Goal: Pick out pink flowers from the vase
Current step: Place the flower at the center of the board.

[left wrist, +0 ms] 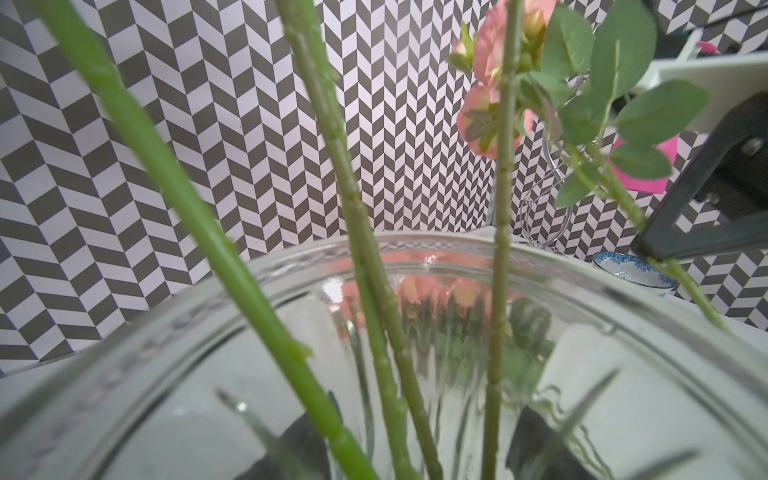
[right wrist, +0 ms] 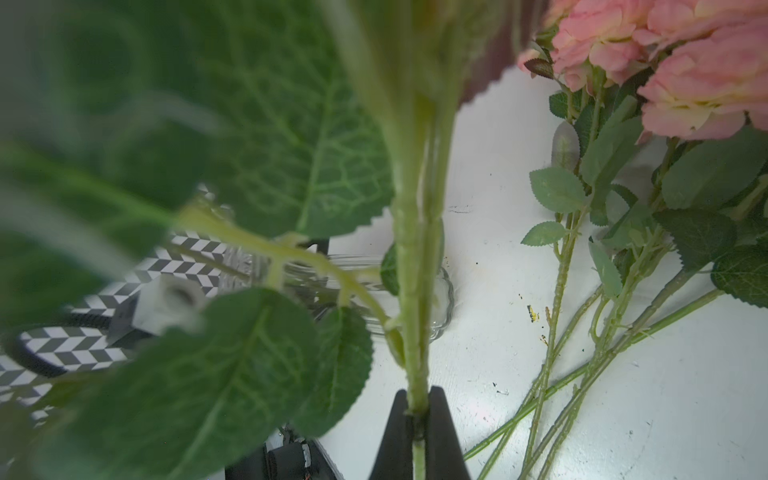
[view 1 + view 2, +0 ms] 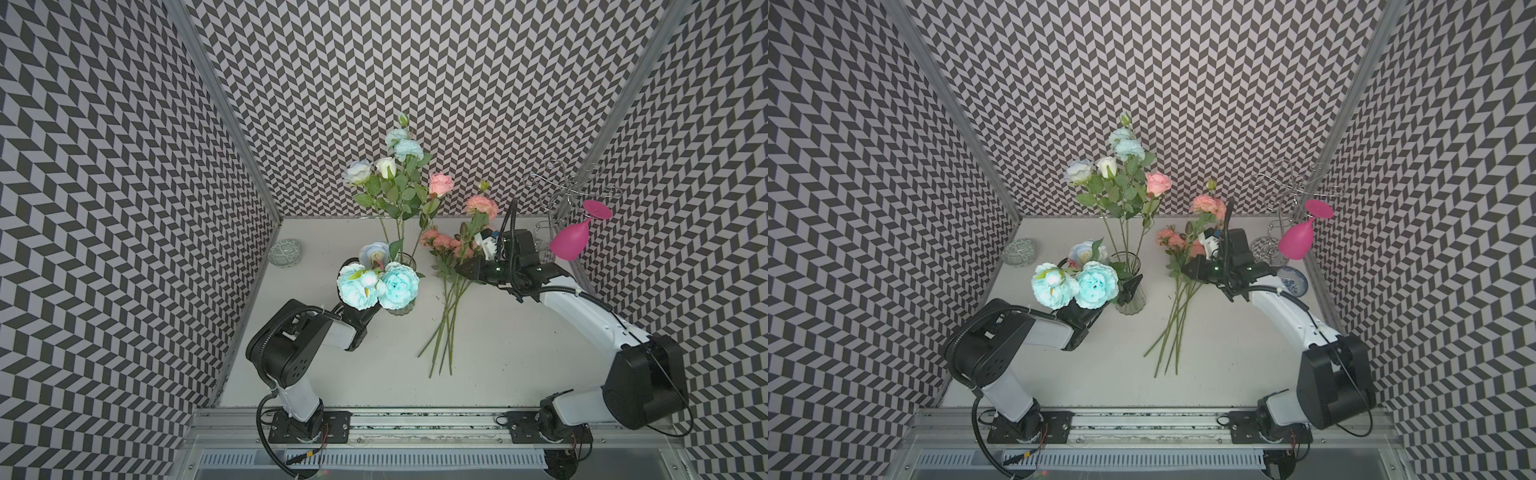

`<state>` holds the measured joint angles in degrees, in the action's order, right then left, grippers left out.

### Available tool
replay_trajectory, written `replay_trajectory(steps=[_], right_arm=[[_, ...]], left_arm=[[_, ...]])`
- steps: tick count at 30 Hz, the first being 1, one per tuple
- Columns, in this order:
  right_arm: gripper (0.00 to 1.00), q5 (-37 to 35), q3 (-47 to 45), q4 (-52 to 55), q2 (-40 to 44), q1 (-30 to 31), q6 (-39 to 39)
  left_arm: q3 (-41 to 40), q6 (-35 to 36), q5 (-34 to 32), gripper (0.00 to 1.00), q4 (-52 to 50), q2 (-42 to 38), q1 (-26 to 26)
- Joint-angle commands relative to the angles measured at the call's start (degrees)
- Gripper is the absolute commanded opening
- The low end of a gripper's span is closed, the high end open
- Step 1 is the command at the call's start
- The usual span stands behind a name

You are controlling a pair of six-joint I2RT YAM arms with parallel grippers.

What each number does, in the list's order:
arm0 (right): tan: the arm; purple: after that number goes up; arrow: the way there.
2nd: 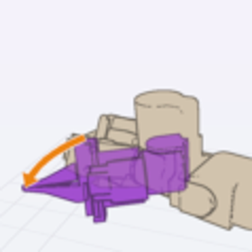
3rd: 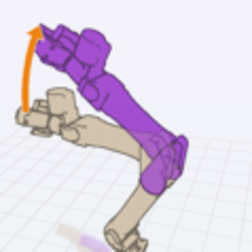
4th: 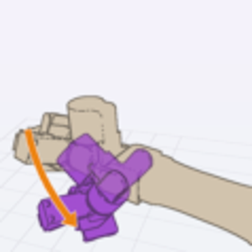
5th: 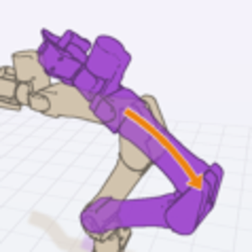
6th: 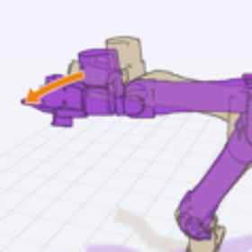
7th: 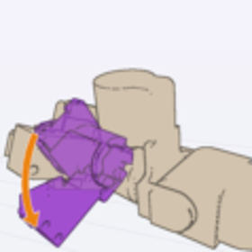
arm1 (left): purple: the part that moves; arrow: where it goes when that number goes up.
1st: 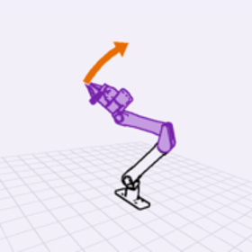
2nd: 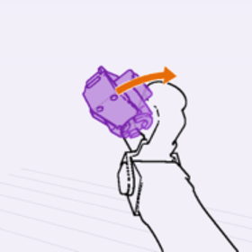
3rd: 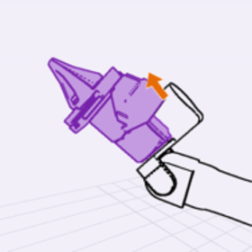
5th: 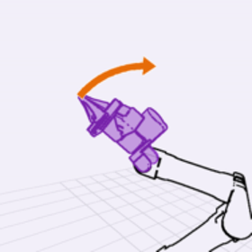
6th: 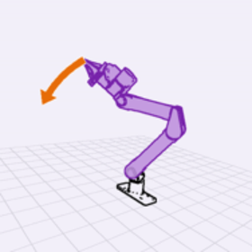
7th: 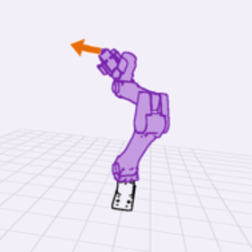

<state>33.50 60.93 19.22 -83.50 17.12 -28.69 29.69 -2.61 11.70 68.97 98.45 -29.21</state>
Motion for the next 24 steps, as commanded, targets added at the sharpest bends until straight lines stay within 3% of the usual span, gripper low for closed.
replay_trajectory(steps=[1,8,12,16,20,24], right_arm=[[0.02,-0.04,-2.04,-9.3,-3.57,-0.07,-2.48],[0.06,-7.62,2.44,-10.99,-13.56,-0.69,-0.58],[0.24,-10.73,4.39,-12.0,-16.73,-0.87,-1.02],[0.38,-11.93,4.06,-14.66,-13.94,-0.84,-1.38],[0.38,-11.62,1.59,-19.53,-8.34,-0.56,0.16],[0.39,-6.11,-4.49,-30.88,-1.36,0.9,2.59]], left_arm=[[-1.51,-1.89,-0.32,0.0,-8.26,1.64,0.47],[-1.66,-1.77,-0.76,0.0,-8.41,1.05,0.35],[-1.71,-1.53,-0.79,0.0,-8.41,0.99,0.35],[-1.77,-1.39,-0.81,0.0,-8.5,1.02,0.42],[-1.71,-1.35,-0.81,0.0,-8.36,1.28,0.47],[-1.58,-1.66,-0.54,0.0,-8.06,1.65,0.47]])
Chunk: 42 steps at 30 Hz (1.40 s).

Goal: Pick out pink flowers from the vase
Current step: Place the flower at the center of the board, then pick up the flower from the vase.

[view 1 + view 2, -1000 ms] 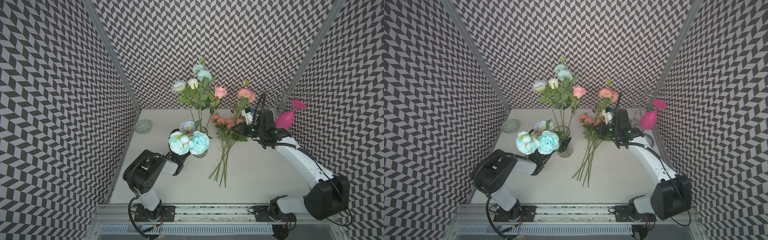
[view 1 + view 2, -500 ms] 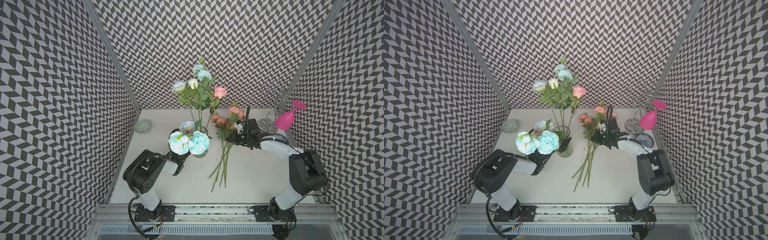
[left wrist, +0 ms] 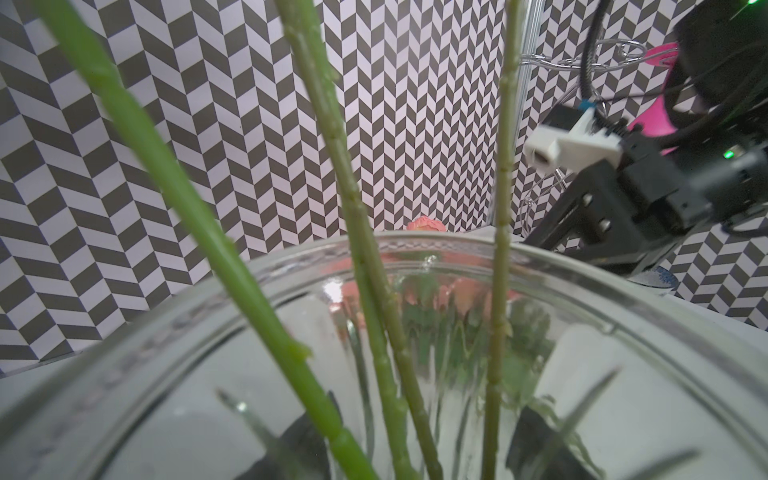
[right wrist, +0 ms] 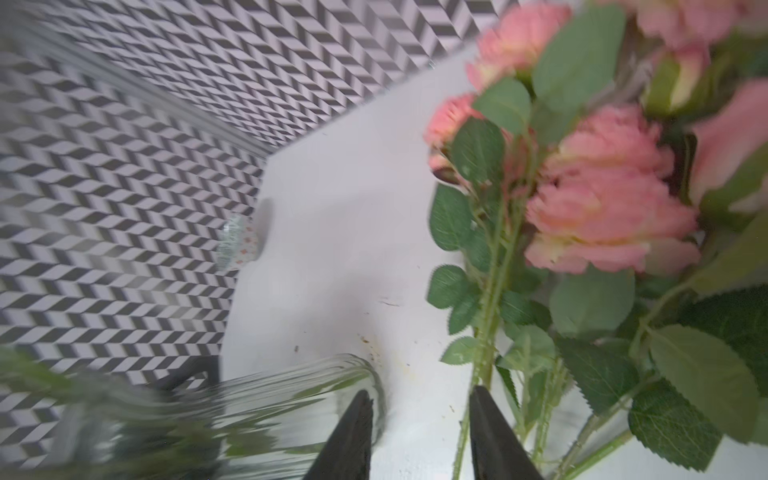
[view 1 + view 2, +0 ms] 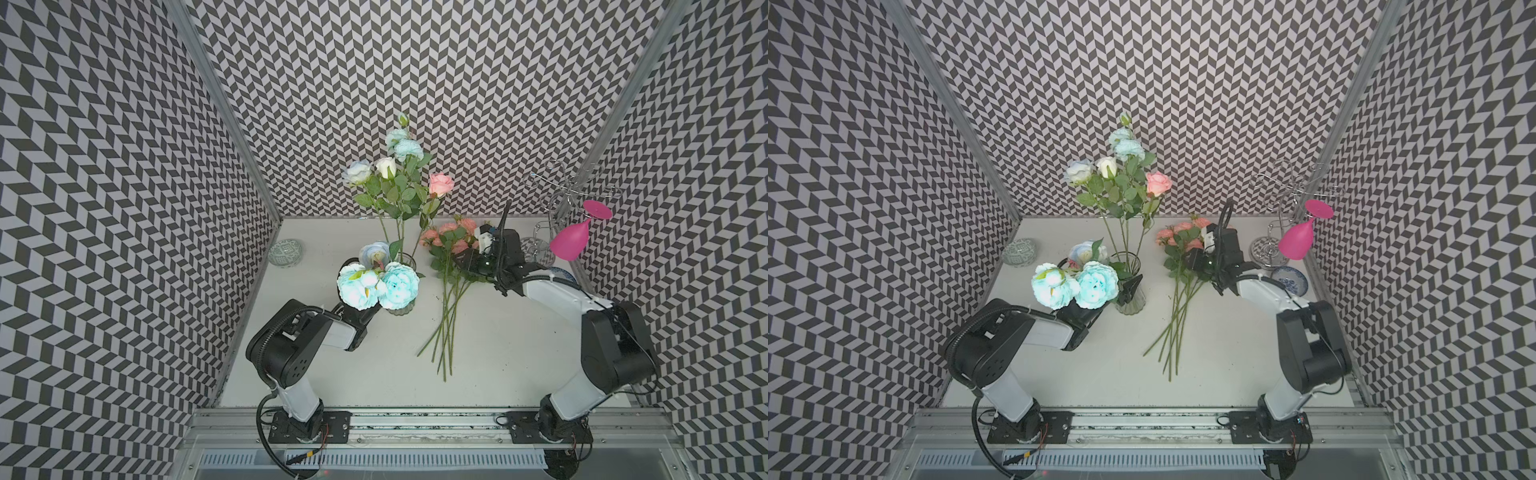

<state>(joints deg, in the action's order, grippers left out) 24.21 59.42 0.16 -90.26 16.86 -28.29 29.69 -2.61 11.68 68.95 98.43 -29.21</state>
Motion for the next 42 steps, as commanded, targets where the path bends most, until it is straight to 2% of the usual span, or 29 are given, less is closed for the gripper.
replay_trajectory(steps=[1,5,8,10,25,31,36,39,42], right_arm=[[0.39,3.83,-4.75,-15.07,6.95,1.93,2.82],[0.43,4.59,-7.74,-20.49,10.57,5.49,5.52],[0.48,8.8,-6.92,-23.4,9.92,7.88,5.61],[0.49,9.02,-5.39,-24.31,8.46,9.52,5.11],[0.48,7.17,2.81,-28.59,-0.87,14.24,3.52],[0.39,4.84,5.67,-28.73,-4.28,14.35,2.77],[0.13,2.96,5.68,-28.25,-3.76,14.34,2.87],[0.06,0.16,4.55,-27.02,-1.23,14.36,4.37],[0.04,-2.41,3.96,-25.28,2.17,14.39,6.56]], left_arm=[[-1.55,-1.73,-0.38,0.0,-8.04,1.61,0.47],[-1.63,-1.7,-0.4,0.0,-8.04,1.67,0.45],[-1.68,-1.74,-0.43,0.0,-7.96,1.66,0.47],[-1.69,-1.72,-0.21,0.0,-7.78,1.61,0.46],[-2.15,-0.96,-0.28,0.0,-7.88,0.8,0.38],[-2.25,-0.66,-0.59,0.0,-7.96,0.46,0.38],[-2.32,-0.12,-0.87,0.0,-8.15,0.23,0.38],[-2.31,-0.1,-1.1,0.0,-8.13,0.33,0.38],[-2.21,-0.32,-0.98,0.0,-8.04,0.62,0.38]])
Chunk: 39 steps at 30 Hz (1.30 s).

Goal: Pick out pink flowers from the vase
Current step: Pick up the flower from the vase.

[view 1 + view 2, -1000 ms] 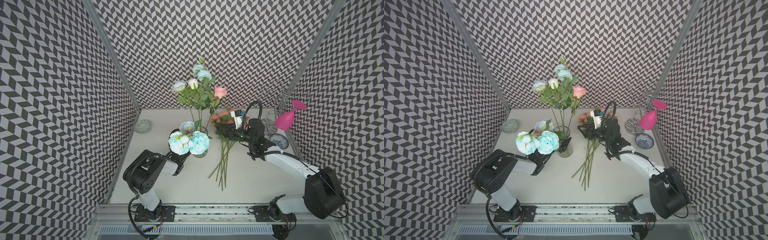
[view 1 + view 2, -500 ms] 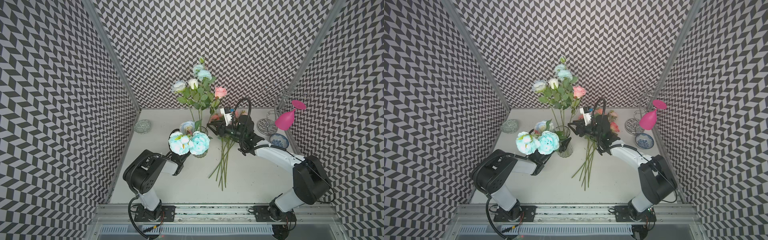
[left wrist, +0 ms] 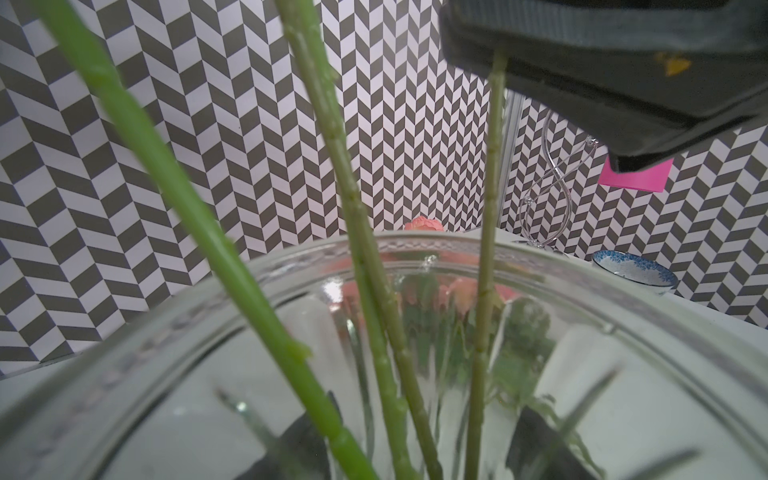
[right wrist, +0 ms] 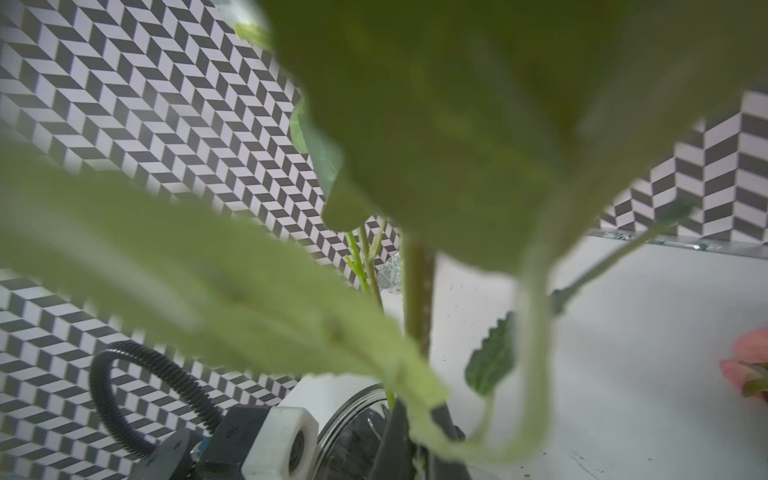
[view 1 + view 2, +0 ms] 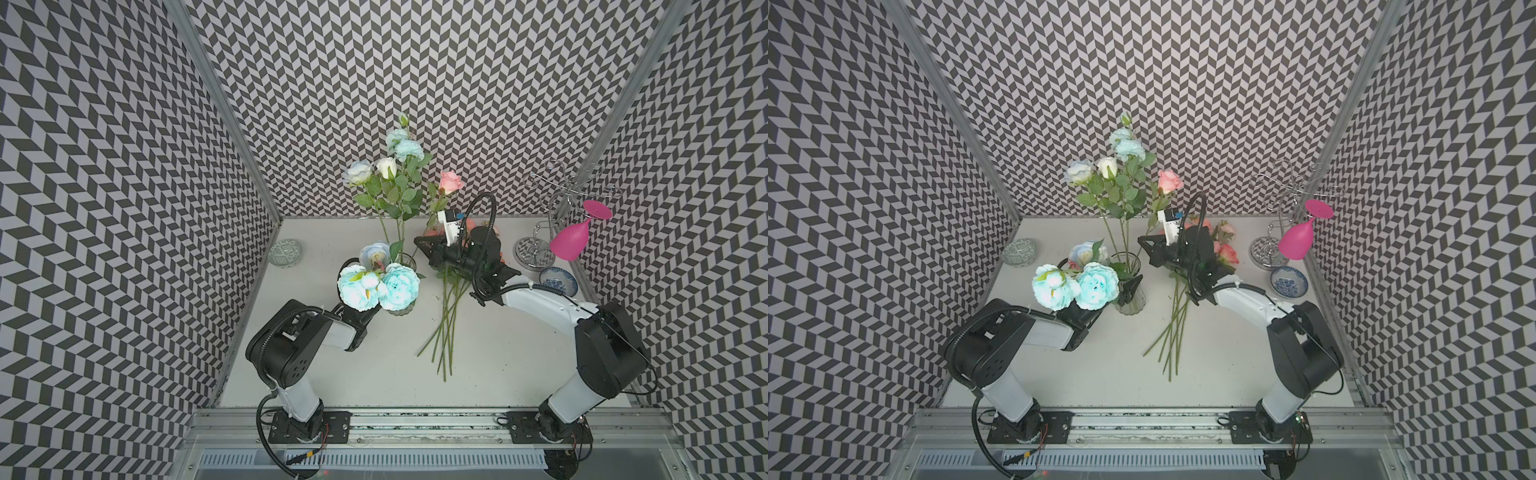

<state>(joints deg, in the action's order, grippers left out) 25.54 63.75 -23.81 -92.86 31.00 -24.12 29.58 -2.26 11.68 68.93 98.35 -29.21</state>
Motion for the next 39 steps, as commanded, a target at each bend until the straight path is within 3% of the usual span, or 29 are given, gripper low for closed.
replay_trajectory(steps=[1,7,11,17,21,25,28,33,39], right_arm=[[0.04,-4.62,-0.33,-0.56,6.05,0.2,3.07],[0.03,-16.69,-1.31,2.27,18.17,0.27,11.13],[0.02,-27.36,2.85,8.75,24.9,0.11,20.11],[0.0,-49.51,10.34,12.3,29.96,-0.3,30.51],[0.0,-54.94,14.63,15.23,30.09,-2.27,32.1],[0.0,-47.67,18.7,26.63,26.53,-8.06,24.98],[0.0,-36.54,21.83,35.88,22.66,-11.9,18.1],[0.0,-19.64,26.12,47.71,15.72,-12.9,12.61],[0.0,-1.86,17.33,45.53,12.72,-12.9,2.81]], left_arm=[[-2.1,-0.73,-1.04,0.0,-8.01,0.8,0.38],[-2.14,-0.92,-1.12,0.0,-8.02,1.03,0.38],[-1.92,-0.9,-1.14,0.0,-7.98,1.28,0.38],[-1.86,-1.19,-1.14,0.0,-7.94,1.68,0.31],[-1.73,-1.25,-0.89,0.0,-7.93,1.75,0.32],[-1.74,-1.3,-1.12,0.0,-8.08,1.68,0.36],[-1.78,-1.26,-1.1,0.0,-8.24,1.58,0.38],[-1.76,-1.2,-1.15,0.0,-8.28,1.49,0.38],[-1.69,-1.5,-1.0,0.0,-8.2,1.5,0.32]])
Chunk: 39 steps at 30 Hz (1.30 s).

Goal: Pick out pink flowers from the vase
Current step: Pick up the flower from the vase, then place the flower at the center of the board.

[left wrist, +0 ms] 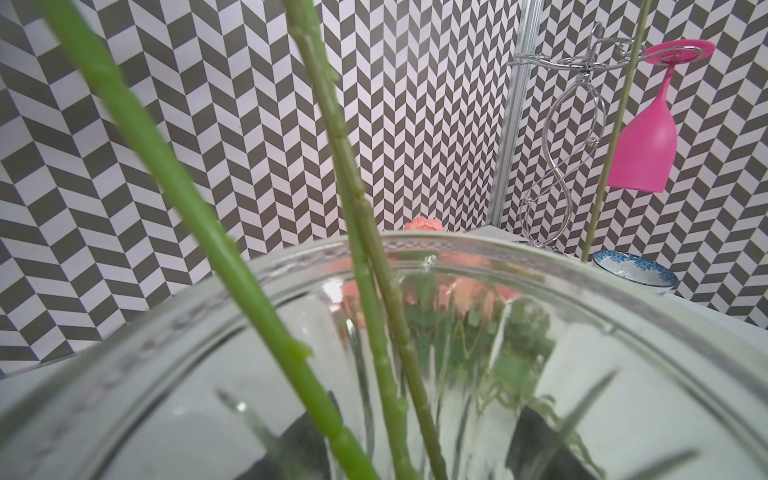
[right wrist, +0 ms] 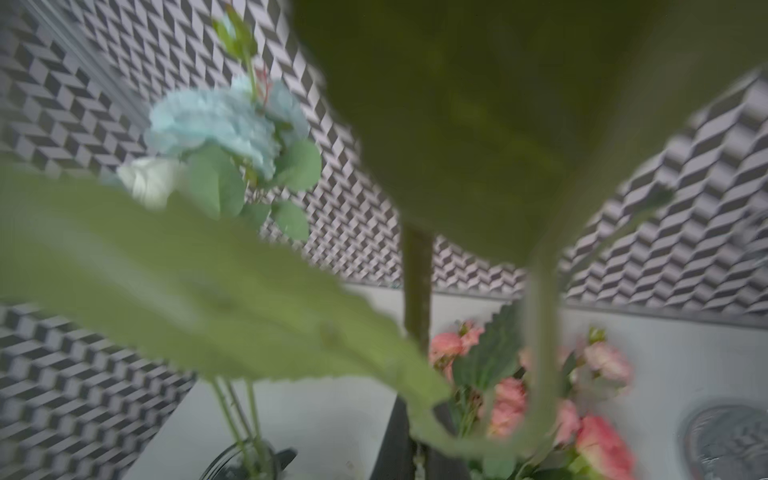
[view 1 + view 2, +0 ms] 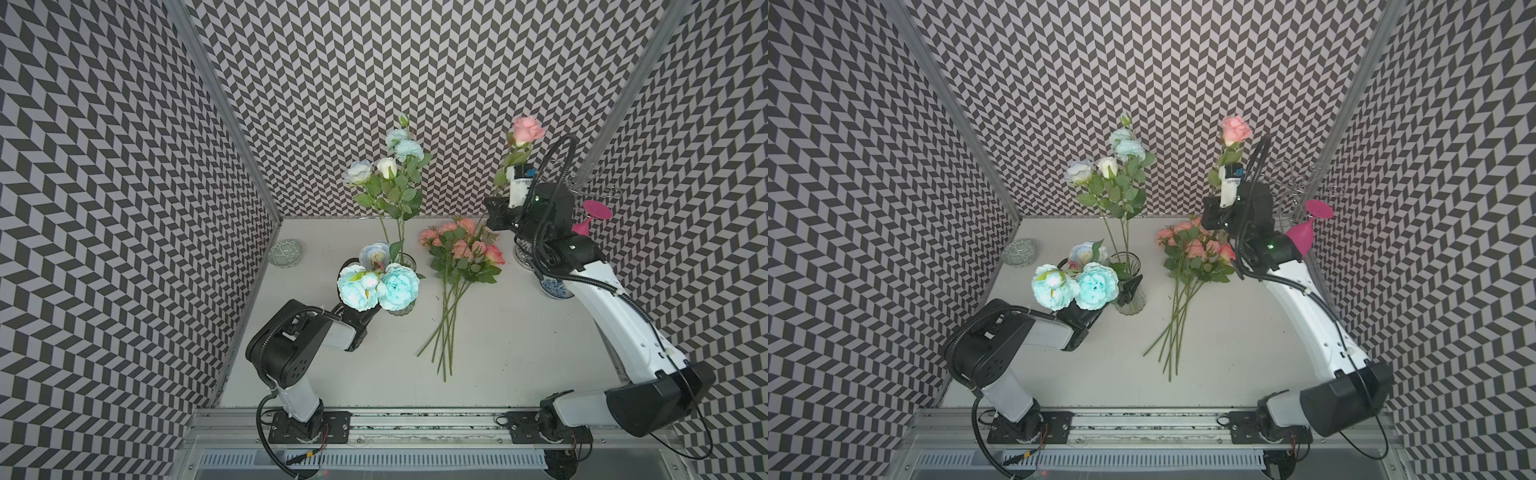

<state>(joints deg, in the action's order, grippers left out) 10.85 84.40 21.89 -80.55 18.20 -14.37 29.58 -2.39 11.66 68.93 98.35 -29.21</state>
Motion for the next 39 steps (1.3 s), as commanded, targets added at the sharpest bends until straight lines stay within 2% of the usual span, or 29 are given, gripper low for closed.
replay_trajectory(steps=[1,7,17,21,29,31,34,36,39], right_arm=[[0.0,14.71,-5.66,-1.55,0.19,-0.1,-8.42],[0.0,15.65,-13.9,-5.49,-2.04,-0.08,-11.59],[0.0,13.69,-12.85,-1.68,-9.42,-0.08,-7.72],[0.0,9.66,-15.91,-4.88,-12.67,-0.2,-8.01],[0.03,7.27,-17.65,-9.77,-20.69,-0.61,-10.61],[0.07,6.36,-18.7,-11.29,-20.98,-0.55,-12.03],[0.27,5.69,-20.21,-13.02,-20.26,-0.53,-13.74],[0.36,5.17,-20.92,-13.58,-19.51,-0.58,-14.3],[0.41,4.49,-21.3,-13.81,-18.29,-0.58,-14.55]], left_arm=[[-1.78,-1.23,-1.02,0.0,-8.2,1.43,0.38],[-1.79,-1.25,-1.2,0.0,-8.11,1.26,0.33],[-1.67,-0.86,-1.29,0.0,-8.19,1.43,0.36],[-1.66,-0.89,-1.24,0.0,-8.25,1.24,0.38],[-2.05,-0.8,-0.75,0.0,-7.85,0.81,0.31],[-2.12,-0.76,-0.75,0.0,-7.81,0.76,0.38],[-2.47,-0.69,-1.21,0.01,-7.45,0.35,0.36],[-2.8,-0.7,-1.68,0.1,-7.04,0.15,0.35],[-2.81,-0.68,-2.13,0.25,-7.01,0.01,0.37]])
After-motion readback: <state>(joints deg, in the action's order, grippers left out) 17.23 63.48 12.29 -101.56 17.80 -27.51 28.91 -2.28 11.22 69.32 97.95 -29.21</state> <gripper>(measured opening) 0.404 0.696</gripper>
